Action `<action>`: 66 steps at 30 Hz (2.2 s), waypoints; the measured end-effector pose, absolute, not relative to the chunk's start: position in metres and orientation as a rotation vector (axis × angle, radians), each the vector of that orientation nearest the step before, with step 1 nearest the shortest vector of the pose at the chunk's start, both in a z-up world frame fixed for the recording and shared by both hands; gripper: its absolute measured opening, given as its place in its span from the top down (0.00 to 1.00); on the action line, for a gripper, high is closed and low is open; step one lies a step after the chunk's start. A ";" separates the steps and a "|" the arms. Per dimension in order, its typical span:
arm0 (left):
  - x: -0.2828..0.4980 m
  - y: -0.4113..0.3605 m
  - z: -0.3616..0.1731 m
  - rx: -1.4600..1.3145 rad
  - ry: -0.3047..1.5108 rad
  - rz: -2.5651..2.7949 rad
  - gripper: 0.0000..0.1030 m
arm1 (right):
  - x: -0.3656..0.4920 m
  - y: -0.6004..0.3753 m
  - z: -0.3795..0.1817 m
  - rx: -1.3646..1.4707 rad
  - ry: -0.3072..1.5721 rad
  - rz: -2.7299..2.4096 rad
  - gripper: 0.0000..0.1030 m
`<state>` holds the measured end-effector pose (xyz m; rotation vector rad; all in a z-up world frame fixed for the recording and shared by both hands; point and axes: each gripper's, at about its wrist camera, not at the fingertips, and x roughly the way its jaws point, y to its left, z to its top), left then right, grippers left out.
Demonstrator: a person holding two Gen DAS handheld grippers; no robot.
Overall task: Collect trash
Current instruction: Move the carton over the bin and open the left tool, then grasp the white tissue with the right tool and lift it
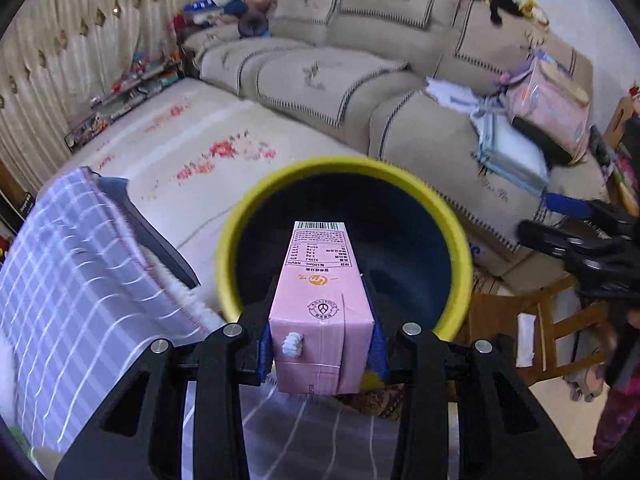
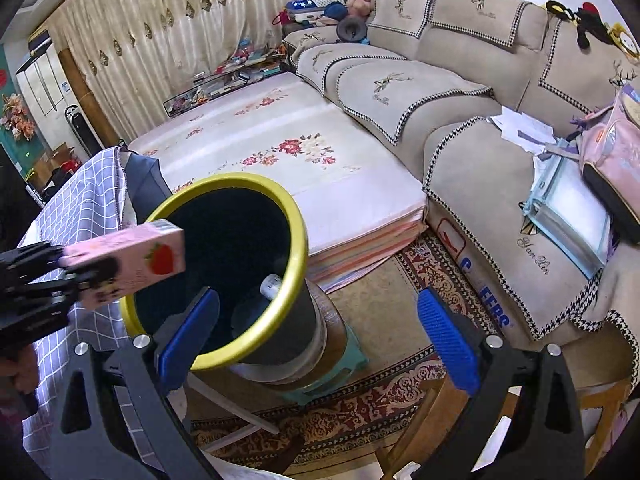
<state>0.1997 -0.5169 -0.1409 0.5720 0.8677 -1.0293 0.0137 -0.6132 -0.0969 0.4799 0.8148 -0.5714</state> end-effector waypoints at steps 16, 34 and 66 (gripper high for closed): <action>0.199 -0.507 -0.136 0.533 0.837 -0.965 0.47 | 0.018 -0.608 -0.107 0.505 0.837 -0.535 0.08; 0.142 -0.156 -0.044 0.147 0.642 -0.394 0.13 | 0.116 -0.463 -0.081 0.336 0.854 -0.156 0.07; 0.086 0.058 -0.048 -0.027 0.592 -0.049 0.11 | 0.214 -0.117 -0.044 0.129 0.894 0.467 0.49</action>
